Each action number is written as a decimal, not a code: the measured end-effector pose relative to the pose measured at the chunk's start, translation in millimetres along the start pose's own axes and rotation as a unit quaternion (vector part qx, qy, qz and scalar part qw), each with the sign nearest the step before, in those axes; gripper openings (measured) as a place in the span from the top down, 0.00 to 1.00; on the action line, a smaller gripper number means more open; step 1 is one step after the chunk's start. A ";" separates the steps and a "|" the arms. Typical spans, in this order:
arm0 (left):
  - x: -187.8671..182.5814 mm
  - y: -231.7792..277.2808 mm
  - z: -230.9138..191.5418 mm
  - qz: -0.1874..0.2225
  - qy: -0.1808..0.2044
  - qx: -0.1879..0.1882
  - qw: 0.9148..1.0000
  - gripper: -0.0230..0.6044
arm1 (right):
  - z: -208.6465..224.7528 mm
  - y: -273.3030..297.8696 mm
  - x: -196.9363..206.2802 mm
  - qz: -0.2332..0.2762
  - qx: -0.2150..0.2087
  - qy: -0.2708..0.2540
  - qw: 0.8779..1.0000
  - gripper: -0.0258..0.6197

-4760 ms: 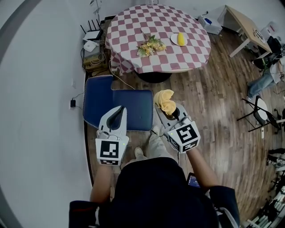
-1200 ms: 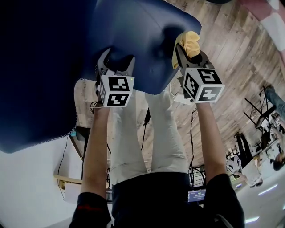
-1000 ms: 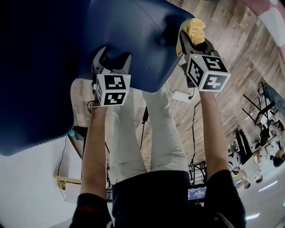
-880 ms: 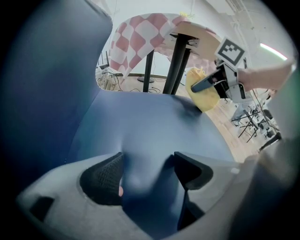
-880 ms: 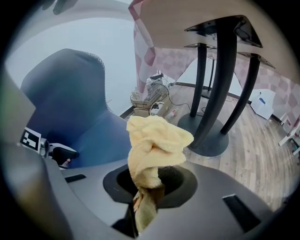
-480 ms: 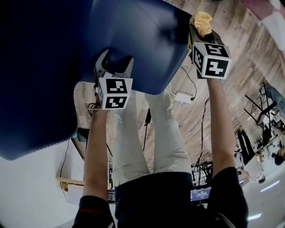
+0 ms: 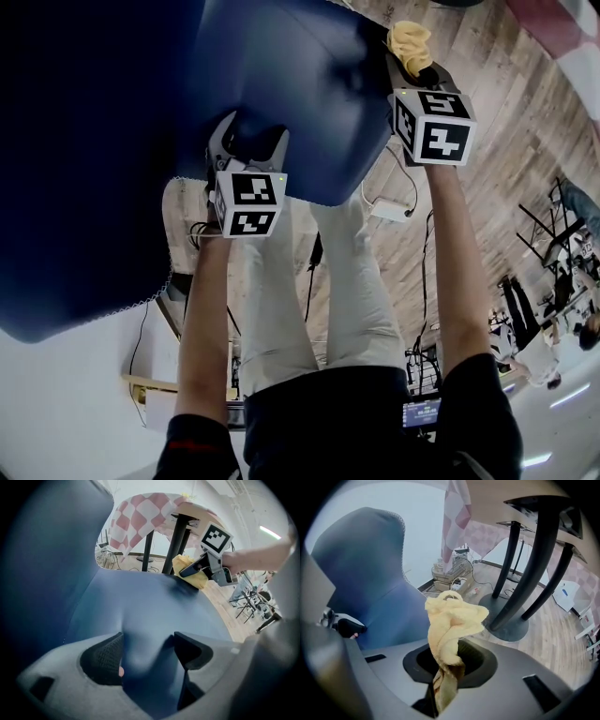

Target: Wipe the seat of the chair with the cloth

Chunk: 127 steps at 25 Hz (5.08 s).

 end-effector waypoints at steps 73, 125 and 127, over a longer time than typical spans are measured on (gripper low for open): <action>-0.3 -0.2 -0.8 0.016 0.011 0.001 1.000 0.43 | -104.9 48.2 -52.0 0.012 -0.193 -0.085 0.977 0.87; -4.0 -1.7 -2.5 0.034 0.020 -0.008 0.999 0.43 | 4.4 -26.4 47.3 0.025 -0.042 0.035 0.998 0.87; -4.8 -1.2 -2.5 0.035 0.021 -0.009 0.999 0.43 | 3.7 -25.8 46.4 0.027 -0.043 0.035 0.998 0.87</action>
Point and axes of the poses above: the fingertips, and each gripper's own axes: y forward along the fingers, z to its right, x out of its underside, the point moved 5 cm from there along -y, backward along the fingers, and after that the axes turned 9 degrees about -x, right-handed, at the moved point
